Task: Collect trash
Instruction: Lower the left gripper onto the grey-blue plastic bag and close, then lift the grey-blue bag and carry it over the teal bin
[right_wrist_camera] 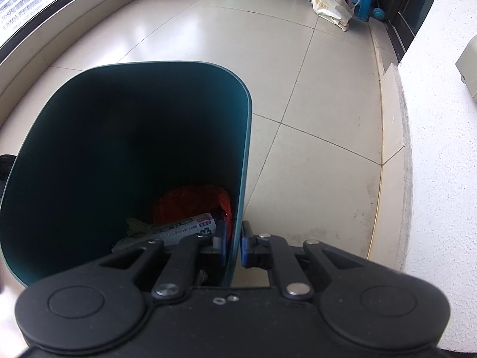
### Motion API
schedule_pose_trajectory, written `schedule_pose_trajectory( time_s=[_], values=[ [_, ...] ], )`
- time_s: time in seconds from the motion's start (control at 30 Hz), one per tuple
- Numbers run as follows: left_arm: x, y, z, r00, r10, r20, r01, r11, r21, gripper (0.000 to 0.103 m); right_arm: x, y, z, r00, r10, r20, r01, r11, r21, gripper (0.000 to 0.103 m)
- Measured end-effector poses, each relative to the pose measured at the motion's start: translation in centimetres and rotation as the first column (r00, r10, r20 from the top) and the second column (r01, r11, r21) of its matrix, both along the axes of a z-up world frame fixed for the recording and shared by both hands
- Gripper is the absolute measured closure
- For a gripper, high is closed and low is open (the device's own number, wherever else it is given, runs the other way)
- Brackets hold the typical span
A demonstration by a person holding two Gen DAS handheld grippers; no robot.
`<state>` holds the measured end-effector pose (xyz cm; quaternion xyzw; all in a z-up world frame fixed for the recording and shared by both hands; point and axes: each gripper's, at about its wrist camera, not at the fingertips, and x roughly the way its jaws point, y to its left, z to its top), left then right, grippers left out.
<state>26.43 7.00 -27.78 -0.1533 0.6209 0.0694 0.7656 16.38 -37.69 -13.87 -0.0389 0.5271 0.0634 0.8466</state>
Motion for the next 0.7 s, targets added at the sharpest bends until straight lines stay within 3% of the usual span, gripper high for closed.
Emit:
schedule_pose_trajectory(
  time_s=[0.17, 0.4, 0.43, 0.5, 0.7],
  values=[
    [1.4, -0.1, -3.6, 0.998, 0.007, -0.055, -0.006, 1.000, 0.020, 0.025, 0.2, 0.4, -0.3, 1.000, 0.001, -0.016, -0.001, 1.000, -0.007, 0.094],
    [2.3, 0.2, -6.0, 0.996, 0.043, -0.080, -0.039, 0.998, 0.040, 0.027, 0.8, 0.4, -0.3, 1.000, -0.001, -0.026, 0.001, 1.000, -0.010, 0.094],
    [2.2, 0.2, -6.2, 0.996, 0.047, -0.082, -0.044, 0.998, 0.044, 0.030, 0.9, 0.5, -0.3, 1.000, -0.004, -0.029, 0.004, 1.000, -0.009, 0.094],
    [2.2, 0.2, -6.7, 0.994, 0.044, -0.105, -0.041, 0.999, 0.032, 0.051, 1.0, 0.6, -0.3, 0.999, -0.005, -0.031, 0.005, 1.000, -0.013, 0.094],
    [1.3, -0.5, -6.0, 0.996, 0.003, -0.088, 0.004, 0.997, 0.082, 0.065, 0.9, 0.9, -0.5, 1.000, -0.004, -0.029, 0.003, 1.000, -0.027, 0.094]
  ],
)
